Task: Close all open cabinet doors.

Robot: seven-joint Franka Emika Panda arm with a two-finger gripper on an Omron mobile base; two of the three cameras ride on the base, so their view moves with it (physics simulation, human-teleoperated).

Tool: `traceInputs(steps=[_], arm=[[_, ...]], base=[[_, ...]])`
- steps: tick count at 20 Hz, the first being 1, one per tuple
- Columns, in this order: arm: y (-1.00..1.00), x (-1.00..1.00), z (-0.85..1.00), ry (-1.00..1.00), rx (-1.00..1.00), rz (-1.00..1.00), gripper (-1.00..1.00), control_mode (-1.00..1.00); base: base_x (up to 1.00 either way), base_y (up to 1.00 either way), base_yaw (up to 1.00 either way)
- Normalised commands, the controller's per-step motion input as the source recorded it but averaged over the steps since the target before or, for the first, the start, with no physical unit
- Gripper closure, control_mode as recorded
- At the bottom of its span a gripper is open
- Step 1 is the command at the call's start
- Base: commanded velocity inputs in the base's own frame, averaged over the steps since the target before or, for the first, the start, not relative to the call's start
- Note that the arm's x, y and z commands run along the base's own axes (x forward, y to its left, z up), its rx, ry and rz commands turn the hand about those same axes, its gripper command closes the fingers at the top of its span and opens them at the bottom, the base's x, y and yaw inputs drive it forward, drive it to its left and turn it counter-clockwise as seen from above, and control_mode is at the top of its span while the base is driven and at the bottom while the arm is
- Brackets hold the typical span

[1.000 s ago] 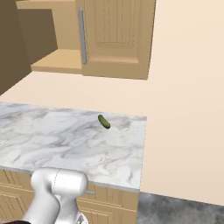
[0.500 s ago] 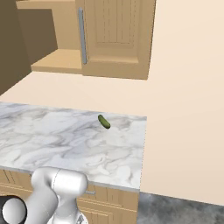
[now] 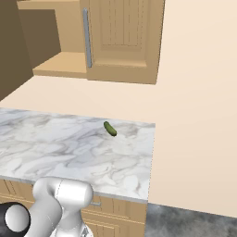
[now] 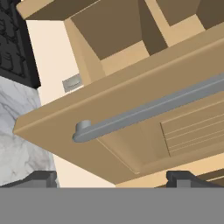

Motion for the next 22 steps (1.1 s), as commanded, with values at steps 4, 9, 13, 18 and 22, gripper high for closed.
traceInputs(steps=[4,9,13,18,22], arm=[[-0.4,0.21,-0.18,0.0,0.0,-0.04,-1.0,-1.0],[-0.19,0.51,-0.06,0.0,-0.01,-0.05,-1.0,-1.0],[0.24,0.63,-0.07,0.0,-0.08,-0.02,-1.0,-1.0],[0.04,0.31,-0.03,0.02,-0.06,-0.05,-1.0,-1.0],[-0.24,0.01,-0.01,0.0,-0.03,-0.11,-1.0,-1.0]], base=[[0.0,0.0,0.0],[0.0,0.0,0.0],[0.0,0.0,0.0],[0.0,0.0,0.0],[0.0,0.0,0.0]])
